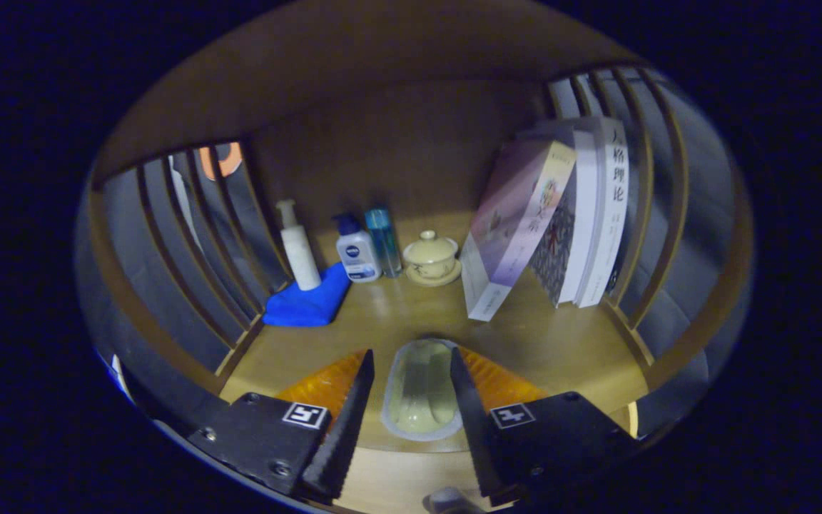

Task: Pull open the drawer, take out the items inside it, and place them on the countertop above the cabinet.

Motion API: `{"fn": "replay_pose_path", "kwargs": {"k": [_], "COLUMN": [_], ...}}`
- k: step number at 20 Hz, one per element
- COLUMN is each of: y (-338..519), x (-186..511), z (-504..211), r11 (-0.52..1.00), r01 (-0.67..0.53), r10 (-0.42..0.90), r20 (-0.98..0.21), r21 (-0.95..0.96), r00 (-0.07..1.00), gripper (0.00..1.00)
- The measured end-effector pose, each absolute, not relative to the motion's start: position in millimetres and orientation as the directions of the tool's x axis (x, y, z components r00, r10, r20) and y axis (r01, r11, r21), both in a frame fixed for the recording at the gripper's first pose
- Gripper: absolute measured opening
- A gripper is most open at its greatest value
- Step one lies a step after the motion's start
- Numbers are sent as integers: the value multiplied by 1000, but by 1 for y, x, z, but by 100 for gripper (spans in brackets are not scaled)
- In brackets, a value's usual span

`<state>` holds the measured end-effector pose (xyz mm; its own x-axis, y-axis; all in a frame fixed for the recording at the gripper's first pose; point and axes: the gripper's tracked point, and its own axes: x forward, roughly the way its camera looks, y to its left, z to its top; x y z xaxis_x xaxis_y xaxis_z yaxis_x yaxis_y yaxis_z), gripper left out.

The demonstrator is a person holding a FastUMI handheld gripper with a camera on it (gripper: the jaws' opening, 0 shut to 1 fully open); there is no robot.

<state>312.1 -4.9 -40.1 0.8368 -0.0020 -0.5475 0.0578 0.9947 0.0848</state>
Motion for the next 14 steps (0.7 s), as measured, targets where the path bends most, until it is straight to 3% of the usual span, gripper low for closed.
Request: {"fn": "replay_pose_path", "kwargs": {"k": [2, 3, 9, 14], "y": [6, 9, 44, 58], "x": [298, 290, 218, 165], "z": [-24, -15, 30, 14], "r11": [1000, 999, 999, 999], "r01": [19, 18, -13, -17], "r10": [-17, -34, 7, 14], "r20": [-454, -402, -135, -62], "r21": [-1, -44, -47, -46], "r00": [891, 915, 991, 998], "gripper": [92, 94, 99, 99]}}
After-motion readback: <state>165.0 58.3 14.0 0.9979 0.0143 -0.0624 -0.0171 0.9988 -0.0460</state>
